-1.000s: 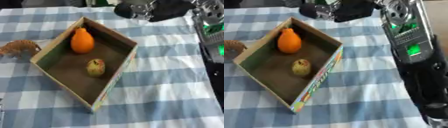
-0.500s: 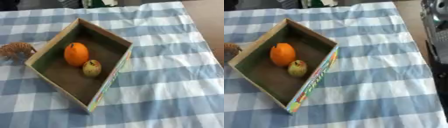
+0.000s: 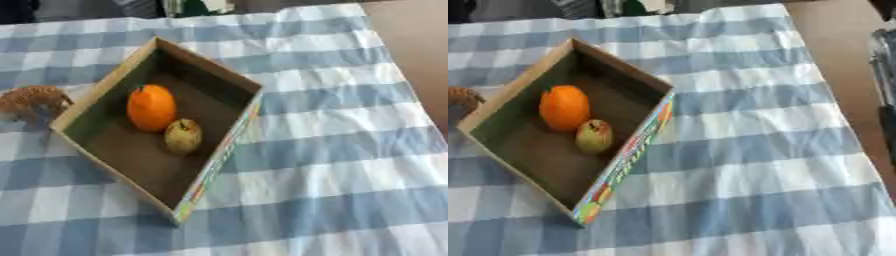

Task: Pick up objects on the table and place them in the box.

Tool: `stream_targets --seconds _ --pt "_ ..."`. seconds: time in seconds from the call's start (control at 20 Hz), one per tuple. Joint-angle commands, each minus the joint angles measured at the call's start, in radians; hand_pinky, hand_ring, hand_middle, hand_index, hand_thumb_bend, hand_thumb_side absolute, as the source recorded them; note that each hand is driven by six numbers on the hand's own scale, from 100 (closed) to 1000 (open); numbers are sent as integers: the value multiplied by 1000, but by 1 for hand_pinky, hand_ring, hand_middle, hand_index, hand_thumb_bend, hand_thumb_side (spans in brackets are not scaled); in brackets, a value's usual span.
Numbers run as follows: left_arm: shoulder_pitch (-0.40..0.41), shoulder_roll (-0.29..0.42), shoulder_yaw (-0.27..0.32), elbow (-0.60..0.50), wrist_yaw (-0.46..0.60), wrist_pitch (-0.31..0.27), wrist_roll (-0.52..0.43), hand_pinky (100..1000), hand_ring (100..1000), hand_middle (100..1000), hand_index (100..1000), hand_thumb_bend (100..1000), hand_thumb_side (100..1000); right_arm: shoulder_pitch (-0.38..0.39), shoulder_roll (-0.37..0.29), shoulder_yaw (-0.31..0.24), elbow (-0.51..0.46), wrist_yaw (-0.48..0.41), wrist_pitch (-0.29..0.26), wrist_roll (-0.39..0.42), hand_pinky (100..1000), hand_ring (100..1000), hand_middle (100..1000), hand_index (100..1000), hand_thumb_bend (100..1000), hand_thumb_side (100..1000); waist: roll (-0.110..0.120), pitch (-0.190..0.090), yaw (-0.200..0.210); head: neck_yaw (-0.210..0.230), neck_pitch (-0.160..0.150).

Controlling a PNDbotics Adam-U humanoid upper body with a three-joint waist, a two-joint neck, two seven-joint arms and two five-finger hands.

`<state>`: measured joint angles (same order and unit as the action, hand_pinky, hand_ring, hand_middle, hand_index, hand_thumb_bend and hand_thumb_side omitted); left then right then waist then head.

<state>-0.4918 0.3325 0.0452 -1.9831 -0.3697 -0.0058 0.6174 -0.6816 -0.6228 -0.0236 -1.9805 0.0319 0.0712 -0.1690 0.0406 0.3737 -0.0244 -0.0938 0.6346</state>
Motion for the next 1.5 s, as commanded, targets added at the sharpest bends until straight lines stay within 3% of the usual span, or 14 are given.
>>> stream_targets --seconds 0.05,0.4,0.85,1.15,1.5 --pt "-30 64 3 -17 -57 40 -8 505 645 617 785 100 751 14 -27 -25 -19 -47 -20 -42 738 877 686 848 100 625 -3 -30 -1 5 20" --pt "-72 152 5 -17 -201 126 -55 521 659 629 798 100 689 68 -30 -45 -19 -99 -53 -62 732 871 666 835 100 621 1 -31 -1 37 36" --pt "-166 251 -18 41 -356 193 -260 537 670 640 801 100 611 85 -32 -59 -19 -110 -67 -77 732 867 657 828 100 629 2 -27 -5 74 13" --pt "-252 305 -61 159 -443 137 -460 579 724 691 829 100 590 86 -36 -61 -19 -111 -69 -83 733 867 655 825 100 629 2 -25 -11 81 5" --pt "-387 350 -116 367 -532 -30 -809 659 777 739 866 100 622 86 -37 -58 -19 -110 -65 -82 733 867 653 824 100 626 5 -28 -19 73 9"
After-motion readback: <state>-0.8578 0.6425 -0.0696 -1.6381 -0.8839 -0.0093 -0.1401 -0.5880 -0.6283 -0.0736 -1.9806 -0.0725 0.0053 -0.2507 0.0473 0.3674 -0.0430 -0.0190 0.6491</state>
